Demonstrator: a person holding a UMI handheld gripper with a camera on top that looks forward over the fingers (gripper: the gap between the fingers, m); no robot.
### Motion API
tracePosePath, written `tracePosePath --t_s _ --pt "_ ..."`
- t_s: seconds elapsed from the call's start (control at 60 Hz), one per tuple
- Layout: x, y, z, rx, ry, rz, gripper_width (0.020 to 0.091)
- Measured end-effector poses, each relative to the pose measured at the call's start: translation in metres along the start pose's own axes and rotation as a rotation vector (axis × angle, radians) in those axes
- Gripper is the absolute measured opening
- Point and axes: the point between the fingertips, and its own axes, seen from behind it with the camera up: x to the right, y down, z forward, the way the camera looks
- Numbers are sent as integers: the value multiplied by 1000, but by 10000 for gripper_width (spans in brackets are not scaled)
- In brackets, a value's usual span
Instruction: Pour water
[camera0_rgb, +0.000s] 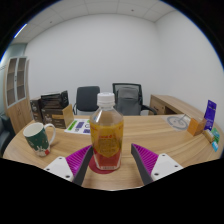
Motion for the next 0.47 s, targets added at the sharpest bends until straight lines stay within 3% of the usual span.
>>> tracePosePath --t_s 0.283,0.467 --pt "-7 16 -163 116 -62 -40 845" --pt "-23 28 -250 172 -174 45 843"
